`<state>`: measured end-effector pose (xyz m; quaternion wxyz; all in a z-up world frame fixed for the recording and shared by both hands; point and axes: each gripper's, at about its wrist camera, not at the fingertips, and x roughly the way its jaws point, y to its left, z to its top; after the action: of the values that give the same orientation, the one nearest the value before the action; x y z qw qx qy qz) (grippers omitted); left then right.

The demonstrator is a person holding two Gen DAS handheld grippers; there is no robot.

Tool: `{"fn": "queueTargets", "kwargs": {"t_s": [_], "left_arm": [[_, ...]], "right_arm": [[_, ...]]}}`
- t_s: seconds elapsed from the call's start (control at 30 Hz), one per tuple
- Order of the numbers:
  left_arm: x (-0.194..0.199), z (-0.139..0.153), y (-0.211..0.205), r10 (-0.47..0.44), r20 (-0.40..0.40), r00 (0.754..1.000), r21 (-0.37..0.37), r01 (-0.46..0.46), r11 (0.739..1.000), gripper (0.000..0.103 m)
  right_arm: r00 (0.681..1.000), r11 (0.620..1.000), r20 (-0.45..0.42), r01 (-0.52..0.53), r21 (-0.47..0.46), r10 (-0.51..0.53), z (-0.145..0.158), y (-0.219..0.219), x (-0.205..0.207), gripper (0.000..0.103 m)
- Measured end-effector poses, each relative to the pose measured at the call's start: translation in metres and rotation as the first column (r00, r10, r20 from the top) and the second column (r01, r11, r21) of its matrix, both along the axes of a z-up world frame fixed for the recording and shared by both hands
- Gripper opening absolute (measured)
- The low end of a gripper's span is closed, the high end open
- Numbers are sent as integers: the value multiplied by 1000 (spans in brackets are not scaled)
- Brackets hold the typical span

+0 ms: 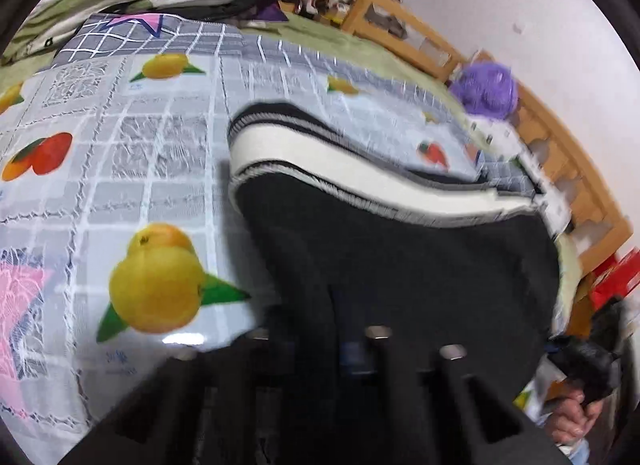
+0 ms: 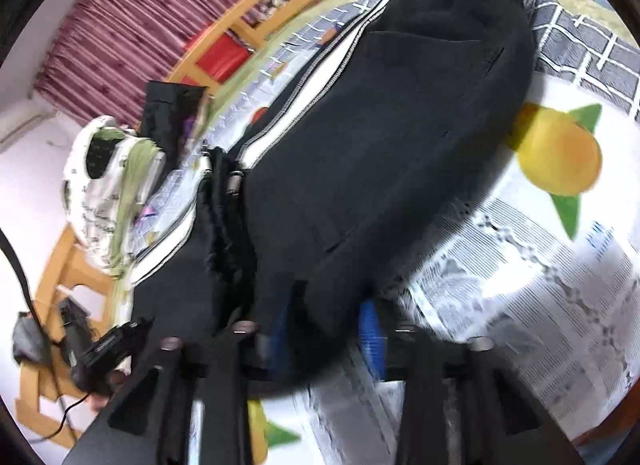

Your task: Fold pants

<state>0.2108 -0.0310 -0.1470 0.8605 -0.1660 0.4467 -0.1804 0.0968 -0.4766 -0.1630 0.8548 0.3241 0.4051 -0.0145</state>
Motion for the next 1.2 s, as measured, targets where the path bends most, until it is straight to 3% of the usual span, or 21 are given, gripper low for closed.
{"fn": "queueTargets", "kwargs": {"t_s": [0.07, 0.17, 0.3, 0.47, 0.53, 0.6, 0.67, 0.77, 0.87, 0.97, 1.07, 1.13, 1.2], "left_arm": [[-2, 16, 13, 11, 26, 1000, -50, -10, 999, 10], [-18, 50, 43, 30, 113, 993, -21, -28, 999, 10], [-40, 65, 92, 93, 123, 988, 52, -100, 994, 10], [-75, 59, 143, 168, 107, 980, 188, -186, 964, 11], [-82, 51, 160, 195, 64, 979, 201, -204, 958, 16], [-91, 40, 167, 230, 25, 973, 234, -229, 945, 29], [-107, 33, 169, 249, 29, 968, 276, -247, 929, 36], [-136, 24, 172, 237, 16, 971, 237, -234, 943, 48], [-173, 9, 178, 249, -15, 968, 151, -243, 958, 51], [-194, -3, 176, 261, -17, 965, 100, -258, 961, 51], [-204, -4, 175, 271, -4, 963, 92, -269, 959, 53], [-206, -3, 180, 279, -31, 960, 40, -278, 960, 53], [-208, -4, 186, 283, -45, 958, -5, -284, 959, 53]], "right_arm": [[1000, 999, 4, 31, -26, -31, 11, 13, 3, 12], [998, 996, 66, 24, -81, -19, 38, 33, -7, 11], [992, 996, 93, -88, 13, 86, 48, 75, -12, 10], [972, 973, 71, -226, 42, 223, 29, 155, -22, 10], [964, 965, 40, -262, -7, 262, 19, 176, -27, 10], [963, 959, -39, -269, -88, 266, 7, 185, -27, 15], [957, 948, -71, -288, -134, 281, -1, 188, -33, 17], [949, 918, -96, -316, -240, 301, 8, 188, -48, 25], [942, 891, -75, -335, -306, 328, 25, 185, -64, 26], [930, 890, -13, -356, -283, 368, 40, 186, -74, 27], [912, 880, 28, -387, -275, 410, 51, 210, -59, 30], [893, 873, 69, -414, -256, 444, 54, 228, -43, 32], [895, 879, 81, -407, -249, 438, 49, 245, -23, 32]]}}
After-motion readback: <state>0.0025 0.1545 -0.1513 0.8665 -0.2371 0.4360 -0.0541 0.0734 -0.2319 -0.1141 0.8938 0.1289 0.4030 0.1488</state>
